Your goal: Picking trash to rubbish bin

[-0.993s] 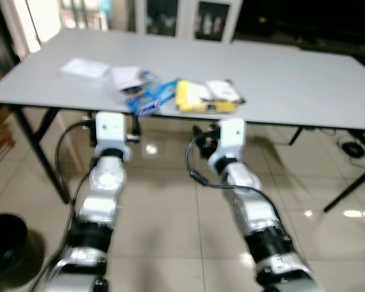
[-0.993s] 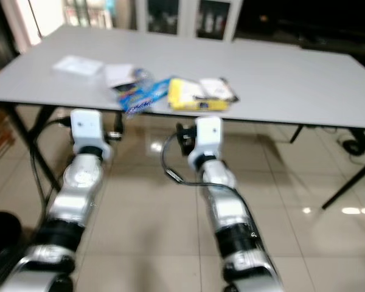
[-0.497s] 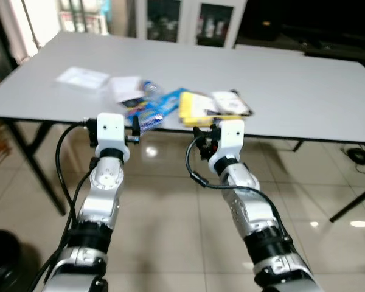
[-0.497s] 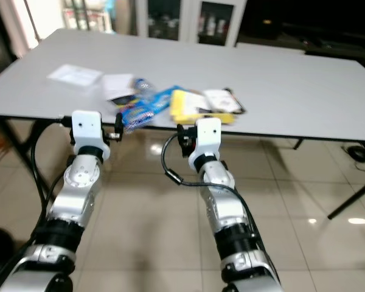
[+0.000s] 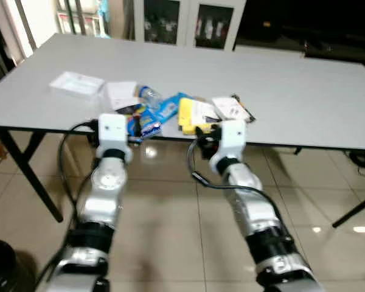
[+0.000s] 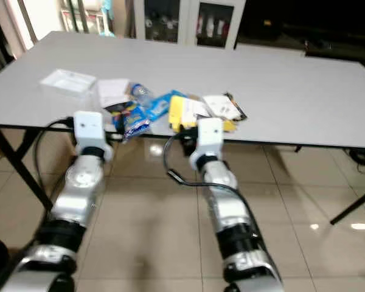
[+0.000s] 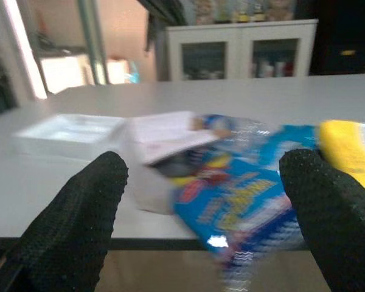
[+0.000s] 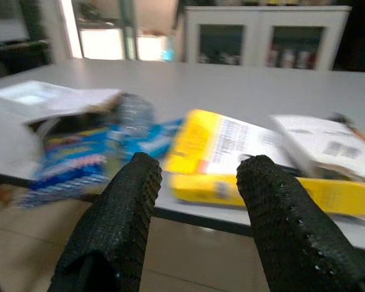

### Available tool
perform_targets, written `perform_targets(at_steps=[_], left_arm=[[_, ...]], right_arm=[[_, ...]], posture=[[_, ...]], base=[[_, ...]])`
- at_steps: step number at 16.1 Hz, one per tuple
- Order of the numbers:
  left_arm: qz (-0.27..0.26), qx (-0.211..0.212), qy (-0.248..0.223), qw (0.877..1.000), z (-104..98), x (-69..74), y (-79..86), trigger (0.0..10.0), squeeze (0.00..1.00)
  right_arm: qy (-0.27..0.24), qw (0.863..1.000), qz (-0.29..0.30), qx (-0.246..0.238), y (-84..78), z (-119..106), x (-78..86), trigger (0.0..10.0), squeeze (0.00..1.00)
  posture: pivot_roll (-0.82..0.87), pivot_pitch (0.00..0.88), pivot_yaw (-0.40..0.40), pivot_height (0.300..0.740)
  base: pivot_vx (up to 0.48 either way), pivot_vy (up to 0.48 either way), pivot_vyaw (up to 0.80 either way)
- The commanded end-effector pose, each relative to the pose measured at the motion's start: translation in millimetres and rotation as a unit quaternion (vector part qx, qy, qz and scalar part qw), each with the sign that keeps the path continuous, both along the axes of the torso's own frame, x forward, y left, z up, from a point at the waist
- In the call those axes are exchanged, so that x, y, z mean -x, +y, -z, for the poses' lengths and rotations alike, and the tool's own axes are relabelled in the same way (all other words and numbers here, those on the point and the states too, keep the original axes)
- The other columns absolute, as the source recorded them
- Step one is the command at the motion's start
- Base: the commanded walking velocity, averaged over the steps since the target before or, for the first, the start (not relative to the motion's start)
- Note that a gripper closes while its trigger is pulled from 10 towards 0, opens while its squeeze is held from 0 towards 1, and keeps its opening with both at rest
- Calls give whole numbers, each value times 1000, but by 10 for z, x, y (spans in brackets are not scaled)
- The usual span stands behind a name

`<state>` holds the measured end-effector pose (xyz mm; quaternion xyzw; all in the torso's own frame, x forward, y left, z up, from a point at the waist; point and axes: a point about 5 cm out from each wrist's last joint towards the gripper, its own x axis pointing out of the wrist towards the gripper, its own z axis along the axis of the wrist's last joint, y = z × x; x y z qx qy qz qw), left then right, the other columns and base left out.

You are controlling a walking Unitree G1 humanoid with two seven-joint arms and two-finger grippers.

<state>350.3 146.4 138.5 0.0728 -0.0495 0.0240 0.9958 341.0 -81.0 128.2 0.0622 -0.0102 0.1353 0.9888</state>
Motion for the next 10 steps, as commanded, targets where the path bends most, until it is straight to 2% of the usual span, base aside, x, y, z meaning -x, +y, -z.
perform_targets(at_steps=[1,7,10], left_arm=[[5,-9,-4,1000,-34,-16,-8,10000,0],[6,-8,-4,1000,-33,-12,-9,10000,0],[7,-7,-7,1000,-37,-7,-16,10000,0]], right_arm=[[-12,1000,1,-9,2,-69,-22,10000,0],[-11,1000,-1,-8,6,-67,-19,10000,0],[-11,1000,-2,-8,6,-63,-16,10000,0]], posture=[[20,12,-94,740],[19,15,-95,740],[19,15,-95,740]], base=[[270,0,0],[269,0,0],[385,0,0]])
